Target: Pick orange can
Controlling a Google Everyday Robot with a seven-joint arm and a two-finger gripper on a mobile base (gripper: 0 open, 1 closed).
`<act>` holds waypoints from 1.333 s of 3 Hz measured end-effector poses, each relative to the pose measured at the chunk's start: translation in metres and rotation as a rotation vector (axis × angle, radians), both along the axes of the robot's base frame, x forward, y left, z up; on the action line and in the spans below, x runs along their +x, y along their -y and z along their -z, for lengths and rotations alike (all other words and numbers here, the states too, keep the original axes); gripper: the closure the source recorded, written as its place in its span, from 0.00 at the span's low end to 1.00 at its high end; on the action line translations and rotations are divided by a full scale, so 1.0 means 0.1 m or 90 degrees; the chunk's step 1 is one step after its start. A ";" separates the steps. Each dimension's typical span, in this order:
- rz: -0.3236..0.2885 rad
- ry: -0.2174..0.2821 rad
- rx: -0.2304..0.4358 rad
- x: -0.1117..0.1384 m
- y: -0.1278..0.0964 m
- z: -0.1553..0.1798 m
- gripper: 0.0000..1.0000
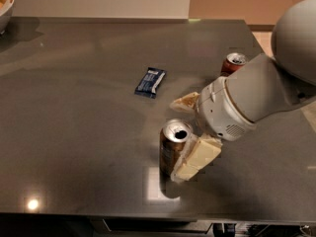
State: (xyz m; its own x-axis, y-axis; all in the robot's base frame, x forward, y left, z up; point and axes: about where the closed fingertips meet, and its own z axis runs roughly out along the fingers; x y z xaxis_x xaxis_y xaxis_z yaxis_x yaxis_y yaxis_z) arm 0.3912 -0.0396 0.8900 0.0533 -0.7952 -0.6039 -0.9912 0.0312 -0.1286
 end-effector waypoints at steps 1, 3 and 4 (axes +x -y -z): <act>-0.004 0.000 0.003 0.02 -0.01 0.00 0.39; -0.012 -0.023 0.005 0.13 0.05 -0.22 0.86; -0.019 -0.040 0.002 0.18 0.10 -0.46 1.00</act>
Offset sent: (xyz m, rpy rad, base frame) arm 0.0108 -0.0040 0.0113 0.0322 0.0368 0.0189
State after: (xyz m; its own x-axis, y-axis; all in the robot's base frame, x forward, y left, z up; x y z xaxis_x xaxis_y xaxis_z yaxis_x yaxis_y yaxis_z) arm 0.4088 -0.0495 0.9363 0.0396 -0.7915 -0.6099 -0.9978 0.0014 -0.0666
